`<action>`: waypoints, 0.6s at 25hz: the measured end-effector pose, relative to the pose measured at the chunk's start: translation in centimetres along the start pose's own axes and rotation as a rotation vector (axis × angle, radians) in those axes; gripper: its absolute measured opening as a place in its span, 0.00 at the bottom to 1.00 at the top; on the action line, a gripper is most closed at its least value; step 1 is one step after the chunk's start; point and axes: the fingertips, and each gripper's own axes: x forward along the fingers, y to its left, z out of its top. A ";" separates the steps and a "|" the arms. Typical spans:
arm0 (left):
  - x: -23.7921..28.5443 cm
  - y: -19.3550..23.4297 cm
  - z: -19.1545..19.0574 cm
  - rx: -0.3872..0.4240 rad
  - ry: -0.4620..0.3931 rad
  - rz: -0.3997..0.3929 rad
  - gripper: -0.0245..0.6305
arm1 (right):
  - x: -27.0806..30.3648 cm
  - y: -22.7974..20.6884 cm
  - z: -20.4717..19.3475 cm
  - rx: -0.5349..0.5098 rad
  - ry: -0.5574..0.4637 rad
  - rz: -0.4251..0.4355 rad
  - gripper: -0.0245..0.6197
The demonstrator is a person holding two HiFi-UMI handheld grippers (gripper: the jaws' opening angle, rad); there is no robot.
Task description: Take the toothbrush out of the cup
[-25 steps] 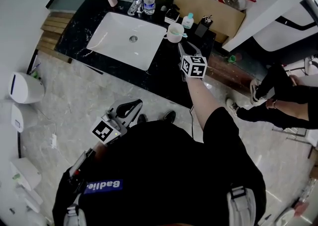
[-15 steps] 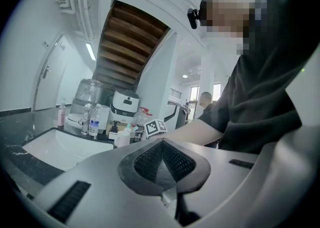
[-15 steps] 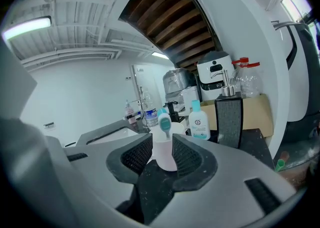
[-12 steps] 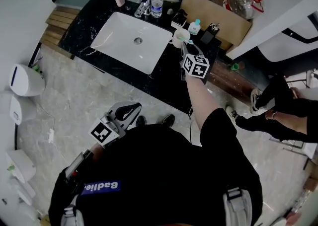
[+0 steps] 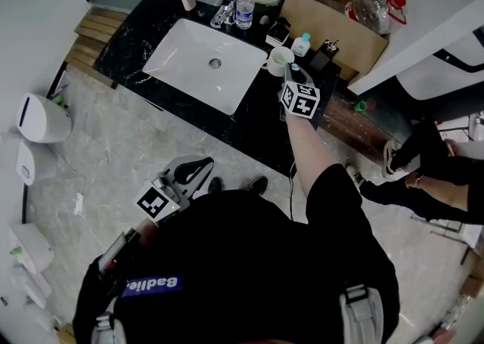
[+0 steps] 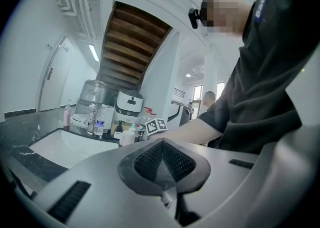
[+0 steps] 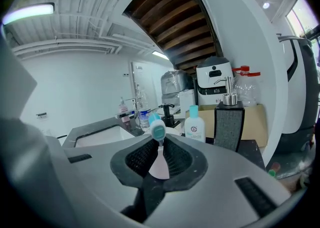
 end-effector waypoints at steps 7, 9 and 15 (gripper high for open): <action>0.0 0.0 0.1 0.009 -0.006 -0.008 0.05 | -0.9 0.1 1.2 -0.049 -0.029 0.001 0.10; 0.0 0.0 0.1 0.011 -0.010 -0.013 0.05 | -1.4 0.2 1.8 -0.065 -0.041 0.001 0.10; 0.1 -0.4 0.5 0.023 -0.023 -0.033 0.05 | -3.1 0.1 3.5 -0.093 -0.078 -0.006 0.10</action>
